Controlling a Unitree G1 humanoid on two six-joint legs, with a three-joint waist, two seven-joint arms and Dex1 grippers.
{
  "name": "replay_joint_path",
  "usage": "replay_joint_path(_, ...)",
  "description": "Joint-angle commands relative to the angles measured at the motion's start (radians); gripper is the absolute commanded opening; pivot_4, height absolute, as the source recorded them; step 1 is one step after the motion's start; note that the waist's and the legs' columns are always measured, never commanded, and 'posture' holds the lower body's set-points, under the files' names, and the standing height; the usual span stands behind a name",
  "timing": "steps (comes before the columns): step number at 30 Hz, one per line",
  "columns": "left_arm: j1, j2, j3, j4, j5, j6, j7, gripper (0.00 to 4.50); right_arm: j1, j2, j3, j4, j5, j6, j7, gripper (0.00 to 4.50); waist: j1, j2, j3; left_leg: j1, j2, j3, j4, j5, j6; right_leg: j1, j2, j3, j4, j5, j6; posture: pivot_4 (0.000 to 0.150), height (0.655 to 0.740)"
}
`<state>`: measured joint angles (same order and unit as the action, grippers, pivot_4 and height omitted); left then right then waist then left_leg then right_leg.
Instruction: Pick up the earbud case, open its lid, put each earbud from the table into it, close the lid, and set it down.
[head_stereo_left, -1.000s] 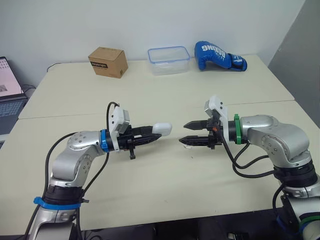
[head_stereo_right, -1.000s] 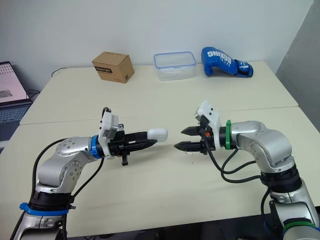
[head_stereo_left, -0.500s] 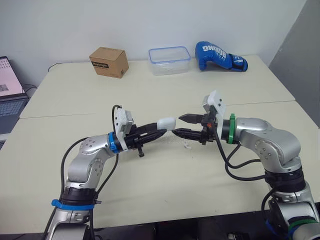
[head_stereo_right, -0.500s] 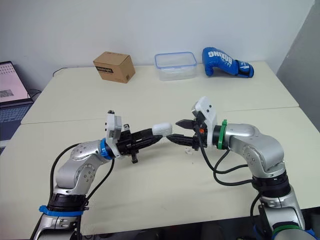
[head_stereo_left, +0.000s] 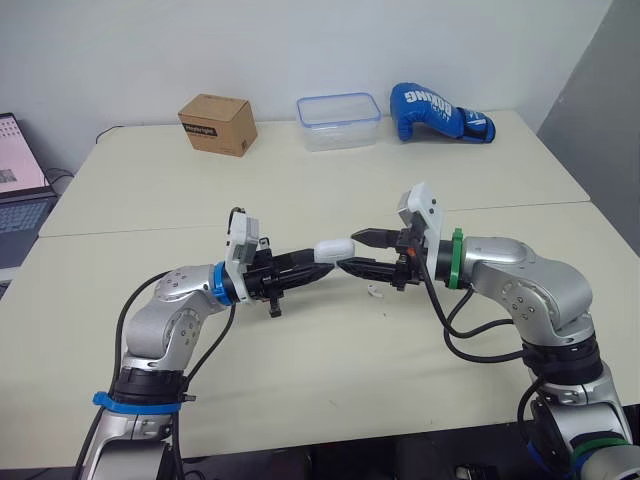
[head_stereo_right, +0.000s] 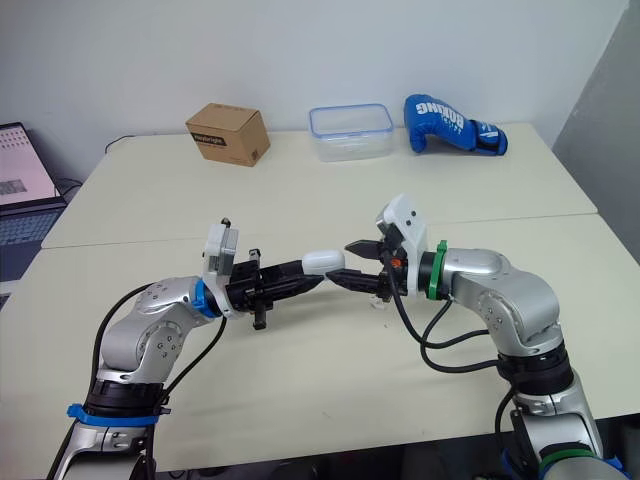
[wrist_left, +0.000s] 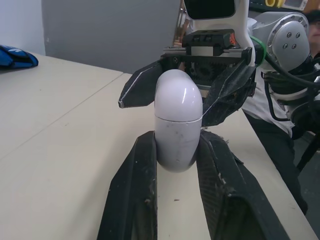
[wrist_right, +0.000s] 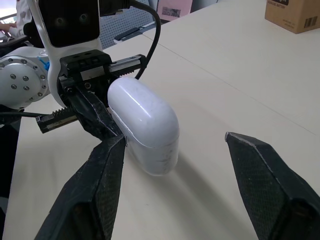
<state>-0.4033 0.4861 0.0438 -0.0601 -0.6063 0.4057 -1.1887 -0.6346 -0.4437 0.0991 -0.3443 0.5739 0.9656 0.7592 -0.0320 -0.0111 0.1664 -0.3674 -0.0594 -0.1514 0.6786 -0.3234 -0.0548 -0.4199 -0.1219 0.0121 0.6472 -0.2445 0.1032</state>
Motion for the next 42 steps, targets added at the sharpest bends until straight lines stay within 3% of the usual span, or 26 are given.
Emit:
replay_joint_path(1,0.010,0.013,0.012,0.001,-0.015,-0.027,-0.032,0.72,-0.019,-0.004,-0.016,-0.007,0.015,-0.021,-0.001,3.28,0.000,0.000,0.000,0.000,0.000,0.000,0.000,0.000,0.000,0.000,0.000,0.000,0.000,0.000,0.000,0.150,0.7307)
replay_joint_path(35,0.071,0.035,0.009,0.032,0.009,-0.092,-0.089,0.72,-0.075,0.013,-0.036,0.031,0.052,-0.019,0.027,3.28,0.000,0.000,0.000,0.000,0.000,0.000,0.000,0.000,0.000,0.000,0.000,0.000,0.000,0.000,0.000,0.150,0.7307)
replay_joint_path(42,0.030,0.084,0.064,0.114,0.009,-0.115,-0.099,0.72,-0.203,-0.121,-0.075,0.054,0.137,0.127,0.070,3.28,0.000,0.000,0.000,0.000,0.000,0.000,0.000,0.000,0.000,0.000,0.000,0.000,0.000,0.000,0.000,0.150,0.7307)
